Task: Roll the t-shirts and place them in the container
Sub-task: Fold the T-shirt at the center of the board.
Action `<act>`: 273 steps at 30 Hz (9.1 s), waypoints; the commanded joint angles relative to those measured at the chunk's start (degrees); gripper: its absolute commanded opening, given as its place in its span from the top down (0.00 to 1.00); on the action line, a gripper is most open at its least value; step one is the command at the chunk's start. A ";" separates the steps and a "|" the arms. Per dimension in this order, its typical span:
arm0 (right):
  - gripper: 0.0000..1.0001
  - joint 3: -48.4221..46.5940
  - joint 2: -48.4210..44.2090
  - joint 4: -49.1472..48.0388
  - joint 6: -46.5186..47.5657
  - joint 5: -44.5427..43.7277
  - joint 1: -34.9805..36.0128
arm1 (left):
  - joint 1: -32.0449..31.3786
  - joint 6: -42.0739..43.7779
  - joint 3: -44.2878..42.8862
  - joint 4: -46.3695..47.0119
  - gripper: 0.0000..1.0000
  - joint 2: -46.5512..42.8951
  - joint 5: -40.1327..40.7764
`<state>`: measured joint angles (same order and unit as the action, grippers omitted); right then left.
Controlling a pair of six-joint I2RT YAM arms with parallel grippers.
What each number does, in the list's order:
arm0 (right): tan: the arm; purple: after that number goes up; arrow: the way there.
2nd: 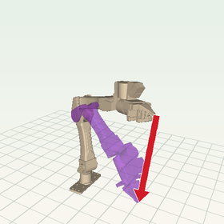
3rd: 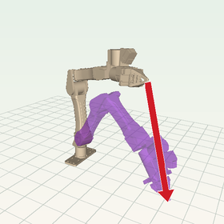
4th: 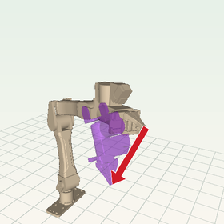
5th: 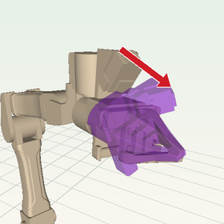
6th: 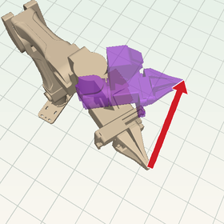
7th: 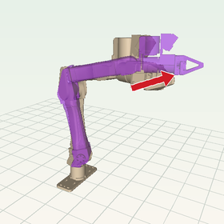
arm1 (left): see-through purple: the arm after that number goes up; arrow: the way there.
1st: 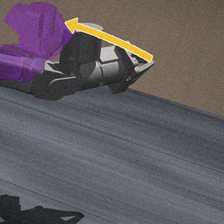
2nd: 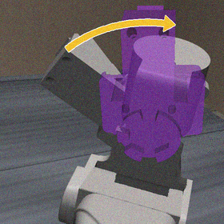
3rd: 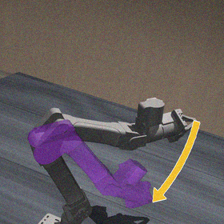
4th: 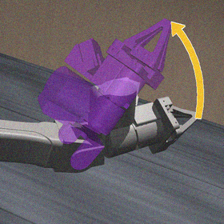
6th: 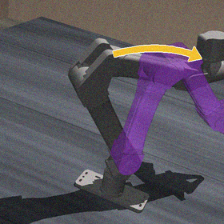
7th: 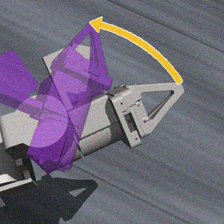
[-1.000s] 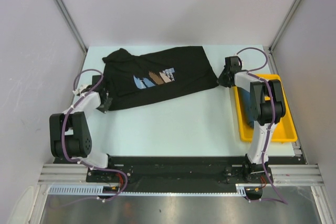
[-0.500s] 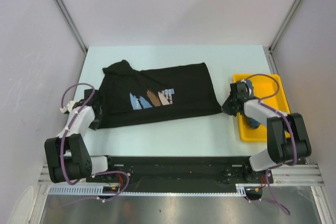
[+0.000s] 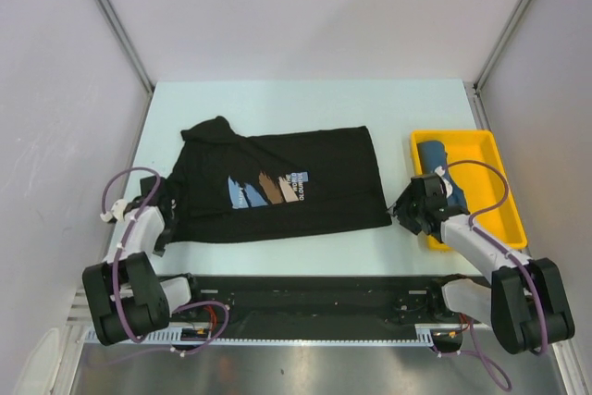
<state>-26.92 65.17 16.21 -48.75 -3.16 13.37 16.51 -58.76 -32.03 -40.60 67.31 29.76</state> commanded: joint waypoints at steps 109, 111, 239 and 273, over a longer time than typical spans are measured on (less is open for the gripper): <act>0.30 -43.57 41.52 -28.33 19.57 7.46 6.59 | -14.58 24.74 -53.91 26.89 0.47 42.35 -23.34; 0.30 -44.71 43.90 -29.56 19.49 8.96 5.80 | -14.23 26.49 -57.52 26.89 0.48 44.92 -22.12; 0.95 -47.09 36.00 -2.15 22.74 -10.64 4.82 | -19.07 14.73 -11.66 18.71 1.00 -8.77 -21.58; 0.57 -31.62 32.30 -12.87 10.17 1.75 2.72 | -18.45 17.72 -1.63 21.44 1.00 -12.73 -28.53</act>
<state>-56.73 94.50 6.44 -37.12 -2.87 16.03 -2.26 -42.33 -31.51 -20.99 54.11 2.31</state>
